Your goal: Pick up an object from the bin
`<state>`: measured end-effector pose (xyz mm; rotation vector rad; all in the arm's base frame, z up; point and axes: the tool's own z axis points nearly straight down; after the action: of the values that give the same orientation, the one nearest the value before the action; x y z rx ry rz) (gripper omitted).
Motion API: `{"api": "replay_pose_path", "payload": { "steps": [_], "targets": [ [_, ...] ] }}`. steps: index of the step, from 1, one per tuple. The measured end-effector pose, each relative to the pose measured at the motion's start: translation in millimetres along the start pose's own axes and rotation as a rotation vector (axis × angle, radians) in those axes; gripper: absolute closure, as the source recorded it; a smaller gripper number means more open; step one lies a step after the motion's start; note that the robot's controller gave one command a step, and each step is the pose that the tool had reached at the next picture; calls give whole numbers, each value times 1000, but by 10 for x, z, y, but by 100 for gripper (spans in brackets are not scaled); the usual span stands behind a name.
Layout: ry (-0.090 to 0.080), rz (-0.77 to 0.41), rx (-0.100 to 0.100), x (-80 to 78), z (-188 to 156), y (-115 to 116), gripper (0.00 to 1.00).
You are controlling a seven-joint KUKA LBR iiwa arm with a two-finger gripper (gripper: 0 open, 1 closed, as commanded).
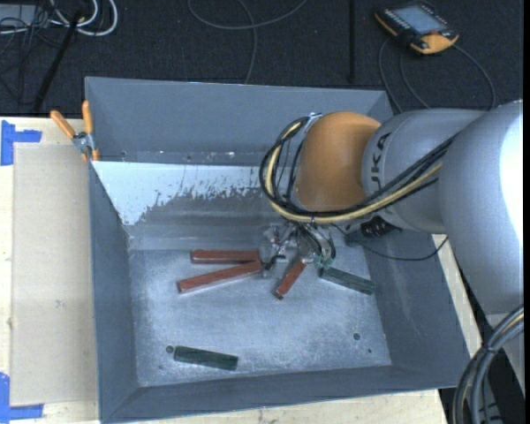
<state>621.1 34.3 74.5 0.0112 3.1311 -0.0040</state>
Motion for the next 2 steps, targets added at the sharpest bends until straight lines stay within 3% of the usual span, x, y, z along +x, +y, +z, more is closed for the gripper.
{"api": "replay_pose_path", "payload": {
  "steps": [1, 2],
  "targets": [
    [9, 42, -3, 159, -608, 111, 0],
    [10, 42, -3, 162, -604, 111, 0]
  ]
}}
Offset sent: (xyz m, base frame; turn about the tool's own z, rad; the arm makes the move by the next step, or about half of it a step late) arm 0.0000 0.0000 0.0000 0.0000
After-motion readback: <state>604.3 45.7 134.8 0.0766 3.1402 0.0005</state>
